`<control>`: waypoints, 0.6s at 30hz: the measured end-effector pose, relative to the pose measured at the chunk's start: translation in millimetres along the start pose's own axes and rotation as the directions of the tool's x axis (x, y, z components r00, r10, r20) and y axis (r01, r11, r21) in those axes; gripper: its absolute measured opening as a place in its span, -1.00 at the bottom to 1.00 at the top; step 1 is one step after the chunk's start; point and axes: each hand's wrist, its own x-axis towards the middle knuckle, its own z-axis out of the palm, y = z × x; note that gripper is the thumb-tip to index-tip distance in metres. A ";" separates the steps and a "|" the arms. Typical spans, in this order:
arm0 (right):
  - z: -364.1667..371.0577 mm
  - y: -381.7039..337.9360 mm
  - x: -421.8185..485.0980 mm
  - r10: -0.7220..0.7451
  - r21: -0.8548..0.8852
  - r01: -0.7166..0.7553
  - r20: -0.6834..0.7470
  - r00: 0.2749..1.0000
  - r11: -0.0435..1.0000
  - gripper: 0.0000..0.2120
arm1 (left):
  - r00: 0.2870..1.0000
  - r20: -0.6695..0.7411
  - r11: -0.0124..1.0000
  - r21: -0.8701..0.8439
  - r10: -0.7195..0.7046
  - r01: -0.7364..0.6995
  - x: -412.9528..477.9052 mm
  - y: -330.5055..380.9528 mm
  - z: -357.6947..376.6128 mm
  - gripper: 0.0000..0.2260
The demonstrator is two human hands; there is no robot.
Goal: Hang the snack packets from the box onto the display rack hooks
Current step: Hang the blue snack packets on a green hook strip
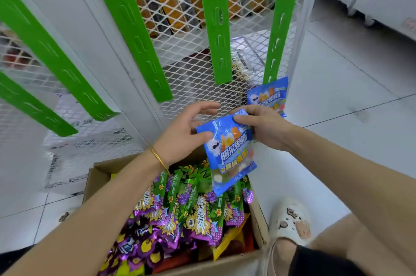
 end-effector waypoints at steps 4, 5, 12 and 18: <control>-21.8 -15.6 -12.0 -0.041 -0.001 0.041 0.002 0.999 0.999 -0.98 | 0.998 -0.027 0.998 -0.010 -0.058 0.058 19.6 1.0 15.4 -0.56; -26.7 -19.1 -14.2 -0.031 -0.012 0.031 0.001 1.000 0.999 -0.96 | 0.997 -0.035 0.998 -0.017 -0.067 0.067 25.7 2.5 20.2 -0.55; -70.6 -43.1 -18.0 -0.034 -0.221 0.013 -0.095 0.995 0.975 -0.94 | 0.996 -0.033 0.995 0.055 -0.083 0.085 77.9 13.2 50.8 -0.66; -106.5 -54.0 -6.7 -0.133 -0.429 0.036 -0.200 0.971 0.903 -0.89 | 0.982 -0.182 0.976 0.202 -0.047 0.084 145.0 27.0 78.8 -0.61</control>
